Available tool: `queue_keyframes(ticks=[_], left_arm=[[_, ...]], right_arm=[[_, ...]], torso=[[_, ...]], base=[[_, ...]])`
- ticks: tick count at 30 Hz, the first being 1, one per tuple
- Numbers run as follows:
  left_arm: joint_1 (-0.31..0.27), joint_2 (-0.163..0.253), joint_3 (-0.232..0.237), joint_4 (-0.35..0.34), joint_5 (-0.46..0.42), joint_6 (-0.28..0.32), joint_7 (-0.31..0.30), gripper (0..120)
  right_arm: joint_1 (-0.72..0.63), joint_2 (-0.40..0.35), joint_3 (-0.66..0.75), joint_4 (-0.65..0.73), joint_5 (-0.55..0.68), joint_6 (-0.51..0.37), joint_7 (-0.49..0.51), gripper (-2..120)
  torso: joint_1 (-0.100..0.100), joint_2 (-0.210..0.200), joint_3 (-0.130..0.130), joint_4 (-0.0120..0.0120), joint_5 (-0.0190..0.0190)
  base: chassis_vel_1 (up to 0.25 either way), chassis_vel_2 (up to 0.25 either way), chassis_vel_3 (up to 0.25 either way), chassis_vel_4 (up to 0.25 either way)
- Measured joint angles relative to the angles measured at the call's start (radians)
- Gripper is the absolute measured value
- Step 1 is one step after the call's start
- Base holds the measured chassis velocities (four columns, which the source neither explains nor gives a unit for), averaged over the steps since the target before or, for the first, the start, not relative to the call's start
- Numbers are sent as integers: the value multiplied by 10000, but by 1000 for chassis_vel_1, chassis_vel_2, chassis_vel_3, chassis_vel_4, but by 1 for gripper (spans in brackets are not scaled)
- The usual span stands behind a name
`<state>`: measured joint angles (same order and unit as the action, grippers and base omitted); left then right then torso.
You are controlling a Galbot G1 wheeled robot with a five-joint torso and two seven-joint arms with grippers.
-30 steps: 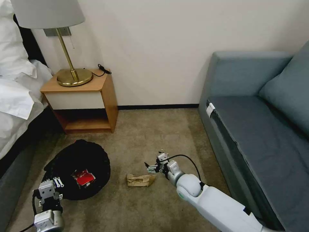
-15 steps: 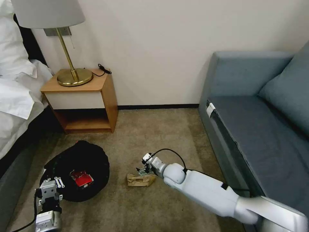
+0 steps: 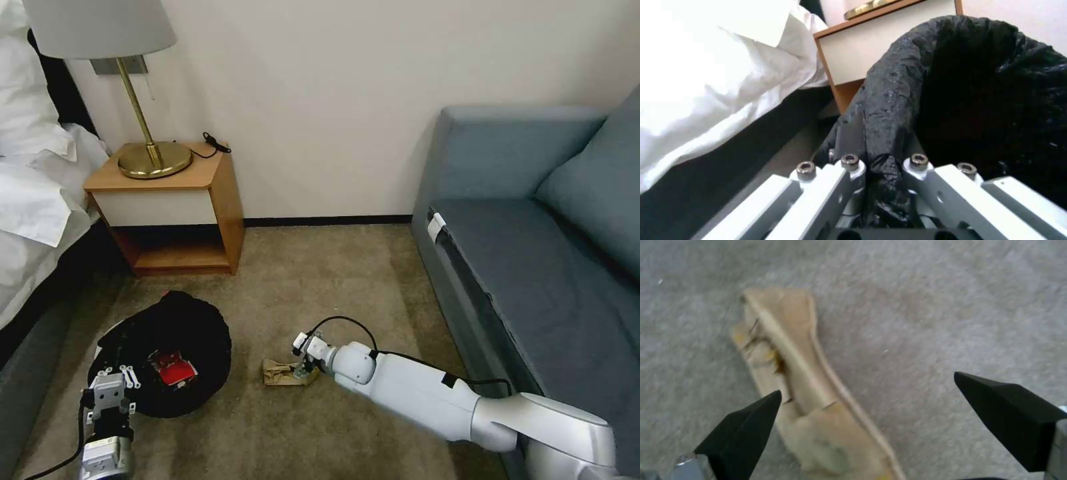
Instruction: Pick up the trash bin, then pick up the garbage on the floor and place it into the trash bin.
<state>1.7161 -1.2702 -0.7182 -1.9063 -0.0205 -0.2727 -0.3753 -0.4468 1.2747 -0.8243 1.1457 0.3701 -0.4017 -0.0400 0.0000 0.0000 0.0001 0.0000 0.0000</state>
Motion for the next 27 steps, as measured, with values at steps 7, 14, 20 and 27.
queue_keyframes(ticks=[7, 14, 20, 27], left_arm=[[5, -65, 62, -86, 4, 8, -1, 4], [-15, -198, 241, -72, 64, -1, -2, 4], [-7, -209, 239, -49, 69, -26, -5, 4], [-36, -145, 183, 48, 32, -68, -9, 4]], right_arm=[[-240, -29, -67, -323, -715, -112, -509, 99], [-395, 352, 192, -1071, -1494, 21, -945, 77], [-554, 489, 362, -1330, -1750, 248, -1065, 57], [-622, 539, 542, -1374, -1749, 455, -1081, 28]], torso=[[0, 0, 0, -1, 0], [0, 0, 0, 0, 0], [0, 0, 0, -1, 0], [0, 0, -1, 0, 0]], base=[[0, 0, 0, 0], [0, 0, 0, 0], [0, 0, 0, 0], [0, 0, 0, 0]])
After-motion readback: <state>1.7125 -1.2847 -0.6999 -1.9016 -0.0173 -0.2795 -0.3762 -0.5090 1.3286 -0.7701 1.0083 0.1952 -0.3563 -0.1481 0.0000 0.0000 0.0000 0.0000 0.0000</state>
